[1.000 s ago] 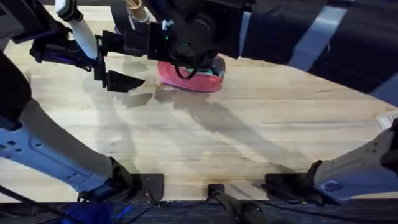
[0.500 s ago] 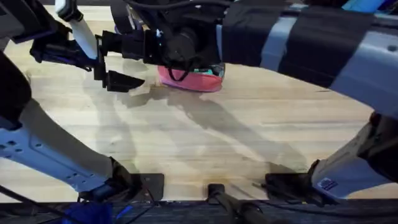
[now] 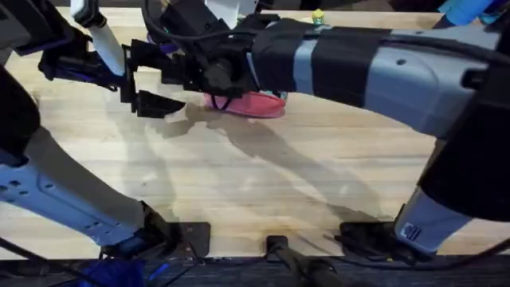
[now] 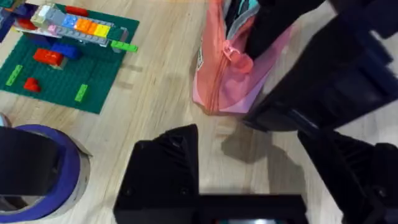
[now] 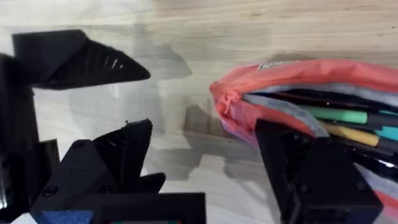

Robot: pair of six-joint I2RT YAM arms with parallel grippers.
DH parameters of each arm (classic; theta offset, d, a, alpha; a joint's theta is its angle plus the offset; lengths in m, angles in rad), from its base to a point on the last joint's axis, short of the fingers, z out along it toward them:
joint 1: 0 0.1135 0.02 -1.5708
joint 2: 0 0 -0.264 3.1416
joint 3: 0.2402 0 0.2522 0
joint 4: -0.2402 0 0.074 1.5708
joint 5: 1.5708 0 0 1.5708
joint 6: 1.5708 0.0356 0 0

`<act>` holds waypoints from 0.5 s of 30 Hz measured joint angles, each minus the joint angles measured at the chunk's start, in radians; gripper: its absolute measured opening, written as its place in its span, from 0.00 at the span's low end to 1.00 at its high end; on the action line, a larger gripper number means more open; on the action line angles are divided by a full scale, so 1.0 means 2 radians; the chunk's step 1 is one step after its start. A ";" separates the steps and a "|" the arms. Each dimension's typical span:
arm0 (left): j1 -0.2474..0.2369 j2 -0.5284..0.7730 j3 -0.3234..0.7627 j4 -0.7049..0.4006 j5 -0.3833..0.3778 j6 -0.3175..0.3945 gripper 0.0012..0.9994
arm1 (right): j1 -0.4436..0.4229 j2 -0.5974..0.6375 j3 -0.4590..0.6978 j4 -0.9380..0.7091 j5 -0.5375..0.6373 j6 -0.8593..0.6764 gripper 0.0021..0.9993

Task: Unzip the bag, pick up the pens from the table one at a time and place them inside, then zip the bag closed.

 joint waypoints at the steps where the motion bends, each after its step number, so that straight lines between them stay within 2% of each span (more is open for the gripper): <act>1: 0.000 0.000 0.000 0.000 0.000 0.000 0.99 | -0.001 0.003 0.000 0.002 0.003 0.000 1.00; 7: 0.000 0.000 0.000 0.000 0.000 0.000 0.99 | -0.004 0.011 0.000 0.011 0.015 0.000 0.92; 15: 0.000 0.000 0.000 0.000 0.000 0.000 0.99 | -0.005 0.019 0.000 0.013 0.036 0.000 0.65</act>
